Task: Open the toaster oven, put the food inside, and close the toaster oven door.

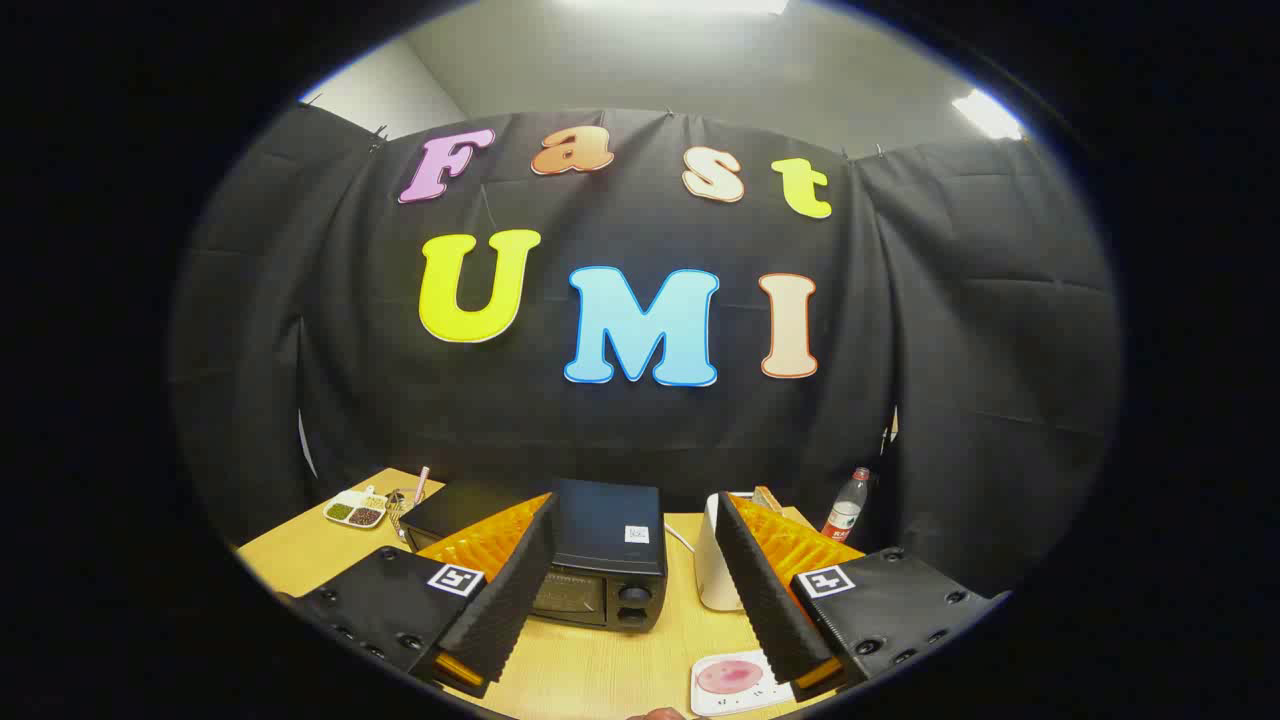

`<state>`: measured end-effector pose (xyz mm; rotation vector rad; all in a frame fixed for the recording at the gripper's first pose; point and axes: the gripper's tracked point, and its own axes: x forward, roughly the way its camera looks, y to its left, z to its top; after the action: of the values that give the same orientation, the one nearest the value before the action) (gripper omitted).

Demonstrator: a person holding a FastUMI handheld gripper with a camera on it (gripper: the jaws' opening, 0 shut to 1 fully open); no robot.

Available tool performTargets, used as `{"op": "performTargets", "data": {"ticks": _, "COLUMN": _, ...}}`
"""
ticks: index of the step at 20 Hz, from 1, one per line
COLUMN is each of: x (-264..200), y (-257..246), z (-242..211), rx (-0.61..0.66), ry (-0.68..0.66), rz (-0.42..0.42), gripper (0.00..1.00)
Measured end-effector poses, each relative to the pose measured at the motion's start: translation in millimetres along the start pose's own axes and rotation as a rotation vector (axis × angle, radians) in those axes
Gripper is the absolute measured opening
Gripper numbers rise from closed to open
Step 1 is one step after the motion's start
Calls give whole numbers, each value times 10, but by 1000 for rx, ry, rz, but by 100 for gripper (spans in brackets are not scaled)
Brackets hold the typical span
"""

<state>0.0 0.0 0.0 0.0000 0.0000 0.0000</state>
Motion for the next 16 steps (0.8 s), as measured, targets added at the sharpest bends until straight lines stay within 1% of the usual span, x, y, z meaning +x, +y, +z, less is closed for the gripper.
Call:
{"op": "performTargets", "data": {"ticks": 7, "x": 28, "y": 33, "z": 22, "rx": 8, "ry": -1, "rz": 5, "gripper": 98}}
{"op": "performTargets", "data": {"ticks": 16, "x": 51, "y": -52, "z": -3, "rx": 22, "ry": 13, "rz": -22, "gripper": 98}}
